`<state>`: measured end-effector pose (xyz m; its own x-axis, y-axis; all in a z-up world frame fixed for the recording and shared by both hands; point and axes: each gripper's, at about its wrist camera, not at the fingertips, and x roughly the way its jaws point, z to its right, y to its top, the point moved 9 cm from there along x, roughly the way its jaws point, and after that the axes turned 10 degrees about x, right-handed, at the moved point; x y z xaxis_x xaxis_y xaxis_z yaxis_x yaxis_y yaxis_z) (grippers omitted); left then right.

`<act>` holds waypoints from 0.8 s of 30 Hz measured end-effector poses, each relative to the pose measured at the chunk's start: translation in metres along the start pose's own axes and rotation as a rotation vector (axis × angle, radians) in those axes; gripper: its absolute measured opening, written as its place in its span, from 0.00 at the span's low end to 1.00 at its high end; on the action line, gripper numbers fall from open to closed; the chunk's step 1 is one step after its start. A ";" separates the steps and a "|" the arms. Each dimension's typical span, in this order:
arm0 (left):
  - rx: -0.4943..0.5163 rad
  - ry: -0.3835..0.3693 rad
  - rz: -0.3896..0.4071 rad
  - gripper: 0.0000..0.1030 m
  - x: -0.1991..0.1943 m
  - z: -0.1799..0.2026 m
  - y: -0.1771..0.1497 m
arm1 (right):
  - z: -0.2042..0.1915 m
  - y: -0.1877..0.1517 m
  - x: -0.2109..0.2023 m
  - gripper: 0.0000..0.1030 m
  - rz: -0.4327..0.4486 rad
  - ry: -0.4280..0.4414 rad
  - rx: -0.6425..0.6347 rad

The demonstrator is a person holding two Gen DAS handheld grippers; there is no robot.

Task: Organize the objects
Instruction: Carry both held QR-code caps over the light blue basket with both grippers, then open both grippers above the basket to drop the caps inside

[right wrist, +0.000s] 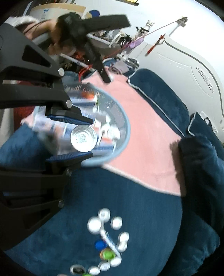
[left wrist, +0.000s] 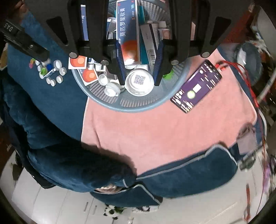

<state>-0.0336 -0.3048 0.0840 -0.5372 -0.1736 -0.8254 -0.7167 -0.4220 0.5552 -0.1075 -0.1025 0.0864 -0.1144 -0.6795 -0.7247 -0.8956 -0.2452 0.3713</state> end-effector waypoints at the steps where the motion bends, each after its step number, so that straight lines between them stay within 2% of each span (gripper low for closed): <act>1: -0.022 -0.019 -0.010 0.31 0.004 -0.003 -0.001 | -0.009 0.002 0.008 0.31 -0.009 0.002 0.000; 6: -0.071 -0.013 -0.025 0.31 0.019 -0.018 0.000 | -0.039 0.011 0.046 0.31 -0.061 -0.003 0.034; 12: -0.115 -0.008 -0.062 0.31 0.031 -0.028 -0.004 | -0.048 0.018 0.073 0.32 -0.093 -0.018 0.081; 17: -0.102 -0.023 -0.043 0.31 0.030 -0.027 0.002 | -0.049 0.018 0.084 0.34 -0.102 -0.010 0.106; 18: -0.098 -0.020 -0.042 0.34 0.029 -0.026 0.002 | -0.050 0.019 0.085 0.38 -0.104 0.000 0.120; 19: -0.094 -0.010 -0.043 0.42 0.028 -0.026 0.003 | -0.047 0.019 0.084 0.54 -0.101 0.009 0.139; 20: -0.088 0.007 -0.037 0.64 0.026 -0.027 0.003 | -0.045 0.020 0.082 0.63 -0.092 0.010 0.151; 21: -0.085 0.020 -0.027 0.82 0.024 -0.028 0.004 | -0.042 0.022 0.078 0.76 -0.073 0.006 0.154; 23: -0.074 0.049 -0.020 0.90 0.020 -0.029 0.006 | -0.038 0.025 0.071 0.85 -0.045 -0.025 0.145; 24: -0.072 0.052 -0.021 0.95 0.019 -0.029 0.006 | -0.034 0.026 0.068 0.86 -0.040 -0.048 0.135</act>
<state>-0.0348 -0.3364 0.0684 -0.4974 -0.2097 -0.8418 -0.6927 -0.4881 0.5309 -0.1237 -0.1790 0.0665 -0.0952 -0.6365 -0.7654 -0.9493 -0.1735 0.2623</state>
